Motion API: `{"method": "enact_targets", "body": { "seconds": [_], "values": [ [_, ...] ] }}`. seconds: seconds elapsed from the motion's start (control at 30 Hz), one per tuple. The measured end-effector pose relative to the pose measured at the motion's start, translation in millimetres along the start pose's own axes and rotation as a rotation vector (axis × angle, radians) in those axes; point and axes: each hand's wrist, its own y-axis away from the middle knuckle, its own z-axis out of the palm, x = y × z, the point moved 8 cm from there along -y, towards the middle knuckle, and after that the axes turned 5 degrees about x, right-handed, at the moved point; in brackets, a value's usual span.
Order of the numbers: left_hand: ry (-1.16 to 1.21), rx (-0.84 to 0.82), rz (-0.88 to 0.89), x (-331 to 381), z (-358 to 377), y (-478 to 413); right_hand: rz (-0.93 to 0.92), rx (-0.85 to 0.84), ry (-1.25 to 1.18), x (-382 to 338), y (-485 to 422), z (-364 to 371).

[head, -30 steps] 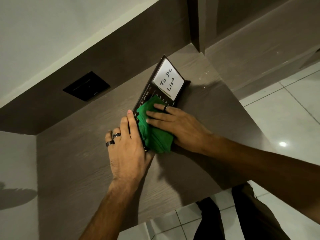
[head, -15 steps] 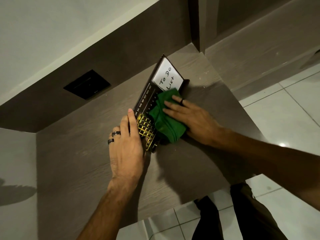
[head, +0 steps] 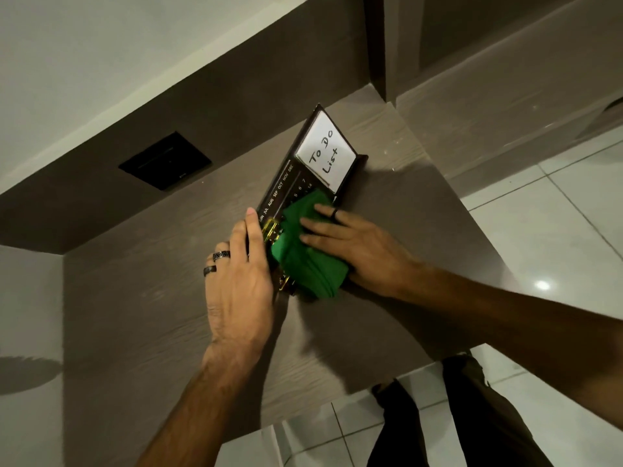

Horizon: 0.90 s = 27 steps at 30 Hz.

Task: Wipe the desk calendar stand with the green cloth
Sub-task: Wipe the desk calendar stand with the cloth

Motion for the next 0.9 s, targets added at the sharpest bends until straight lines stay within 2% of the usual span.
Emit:
{"method": "enact_targets", "body": {
  "seconds": [0.07, 0.13, 0.23, 0.33, 0.47, 0.53, 0.6, 0.7, 0.73, 0.83, 0.9],
  "values": [
    [-0.007, -0.019, 0.004, 0, 1, 0, -0.096, 0.037, -0.021, -13, -16, -5],
    [-0.007, -0.012, 0.015, 1, 0, 0, -0.105, 0.107, -0.024, -6, -42, -21],
    [0.016, 0.004, 0.014, 0, -3, 0, 0.054, 0.209, 0.017, 40, -59, -49],
    [0.046, 0.022, 0.011, 0, -5, 0, 0.190, 0.225, 0.037, 59, -33, -45],
    [0.033, 0.014, 0.005, 0, -4, 0, -0.006, 0.150, 0.015, 26, -30, -23],
    [0.030, 0.013, -0.004, 0, -3, 0, -0.037, 0.129, 0.002, 36, -50, -33],
    [0.040, 0.022, -0.014, 0, -4, 1, 0.009, 0.156, -0.003, 61, -67, -52],
    [0.067, 0.021, -0.024, 2, -5, 1, 0.172, 0.319, 0.023, 116, -71, -87],
    [0.072, 0.019, -0.025, 3, -5, 1, 0.221, 0.328, 0.047, 126, -69, -92],
    [0.085, 0.013, -0.031, 2, -5, -1, 0.221, 0.258, 0.030, 102, -53, -70],
    [0.088, 0.016, -0.035, 2, -5, -1, 0.102, 0.153, 0.017, 59, -32, -36]
  ]
}}
